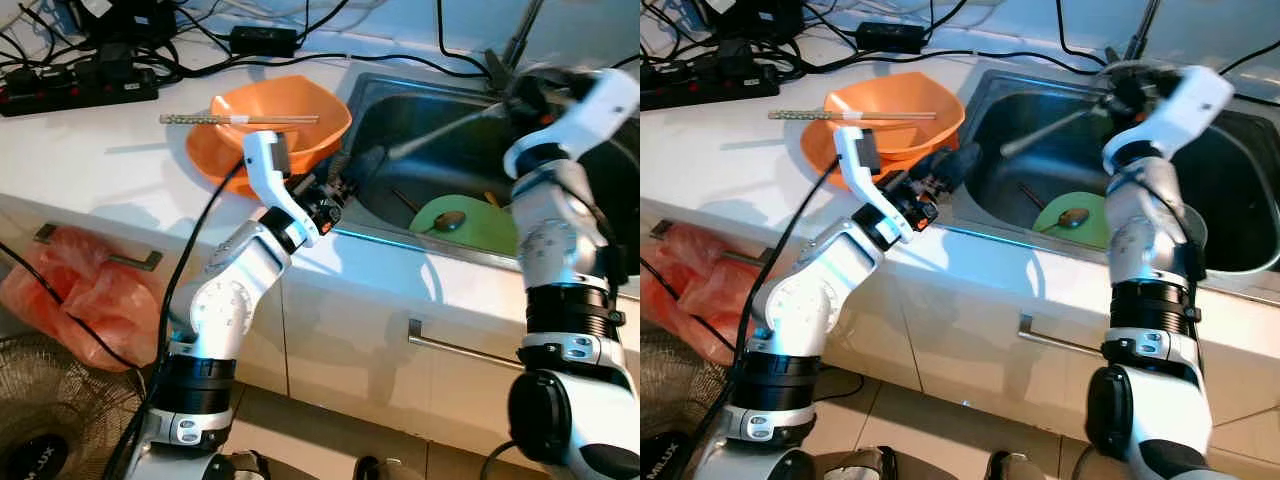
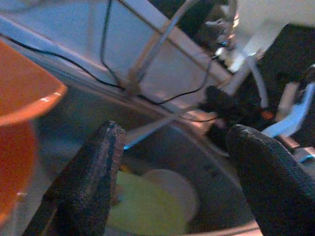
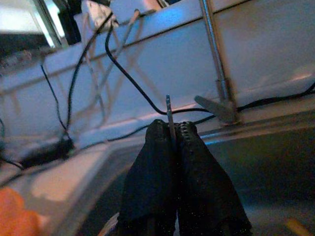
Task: Kitchen organization
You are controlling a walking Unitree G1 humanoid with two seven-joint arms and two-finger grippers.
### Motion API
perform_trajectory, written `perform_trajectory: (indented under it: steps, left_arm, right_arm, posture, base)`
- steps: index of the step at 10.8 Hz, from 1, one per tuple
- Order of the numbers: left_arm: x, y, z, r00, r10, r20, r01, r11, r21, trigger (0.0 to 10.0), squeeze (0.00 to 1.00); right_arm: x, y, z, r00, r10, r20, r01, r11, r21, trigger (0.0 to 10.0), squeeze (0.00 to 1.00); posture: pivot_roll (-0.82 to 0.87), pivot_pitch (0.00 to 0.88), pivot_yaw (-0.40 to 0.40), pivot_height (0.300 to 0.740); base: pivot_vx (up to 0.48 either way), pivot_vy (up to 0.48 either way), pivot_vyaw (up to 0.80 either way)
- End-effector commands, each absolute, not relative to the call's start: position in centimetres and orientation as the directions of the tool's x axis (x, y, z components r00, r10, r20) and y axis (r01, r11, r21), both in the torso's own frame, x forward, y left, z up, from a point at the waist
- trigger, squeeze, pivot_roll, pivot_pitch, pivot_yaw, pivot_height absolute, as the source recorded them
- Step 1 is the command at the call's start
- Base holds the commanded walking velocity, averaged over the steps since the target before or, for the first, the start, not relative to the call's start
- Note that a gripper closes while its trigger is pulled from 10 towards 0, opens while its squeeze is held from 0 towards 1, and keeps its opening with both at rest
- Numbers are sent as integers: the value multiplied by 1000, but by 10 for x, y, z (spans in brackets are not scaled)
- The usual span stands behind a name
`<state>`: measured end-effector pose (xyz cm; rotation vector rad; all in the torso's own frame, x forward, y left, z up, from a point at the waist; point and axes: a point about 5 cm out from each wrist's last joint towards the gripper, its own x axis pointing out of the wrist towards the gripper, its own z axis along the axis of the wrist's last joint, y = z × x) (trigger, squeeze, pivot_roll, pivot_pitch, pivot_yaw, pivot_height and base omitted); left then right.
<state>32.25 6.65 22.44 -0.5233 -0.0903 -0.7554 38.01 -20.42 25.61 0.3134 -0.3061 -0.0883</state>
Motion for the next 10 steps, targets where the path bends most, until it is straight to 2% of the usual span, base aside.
perform_trajectory:
  steps: [1,2,3,4,5,6,7,8,9,10]
  left_arm:
    - [322,69,224,752,-606,259,657,659,-368,10000,1000]
    - [321,71,223,763,-594,255,646,683,-341,10000,1000]
    - [319,72,219,767,-597,236,642,708,-295,10000,1000]
    - [318,71,216,765,-607,217,644,722,-252,10000,1000]
    - [318,71,212,769,-607,203,640,731,-237,10000,1000]
    - [319,71,211,769,-609,191,639,737,-221,10000,1000]
    - [320,71,211,763,-623,174,647,740,-186,10000,1000]
    - [321,72,212,764,-620,176,644,745,-172,10000,1000]
    - [321,73,214,761,-623,180,648,744,-165,10000,353]
    - [320,72,215,749,-635,186,661,733,-160,10000,0]
  right_arm:
    - [377,-211,257,930,-172,325,115,975,189,0,0]
    - [377,-214,257,916,-193,353,163,980,112,0,0]
    - [379,-218,250,924,-220,314,195,975,107,0,0]
    - [381,-219,243,935,-213,282,197,977,86,1412,0]
    - [383,-217,234,948,-204,243,194,979,66,2000,0]
    - [384,-215,228,957,-192,216,182,981,67,3529,0]
    - [386,-210,218,972,-166,168,164,986,25,10000,0]
    - [388,-206,214,981,-135,141,133,991,21,10000,0]
    - [389,-201,210,988,-106,114,106,994,4,10000,0]
    - [391,-193,203,995,-69,76,70,998,-6,10000,0]
  posture:
    - [37,101,-10,740]
    - [39,102,-10,740]
    - [40,103,-11,740]
    - [40,103,-11,740]
    - [39,104,-8,740]
    - [38,105,-6,740]
    - [39,106,-5,740]
    - [39,106,-5,740]
    - [37,106,-3,740]
    - [31,106,0,740]
  base:
    - [0,0,0]
    - [0,0,0]
    - [0,0,0]
    - [0,0,0]
    - [0,0,0]
    - [0,0,0]
    - [0,0,0]
    - [0,0,0]
    - [0,0,0]
    - [0,0,0]
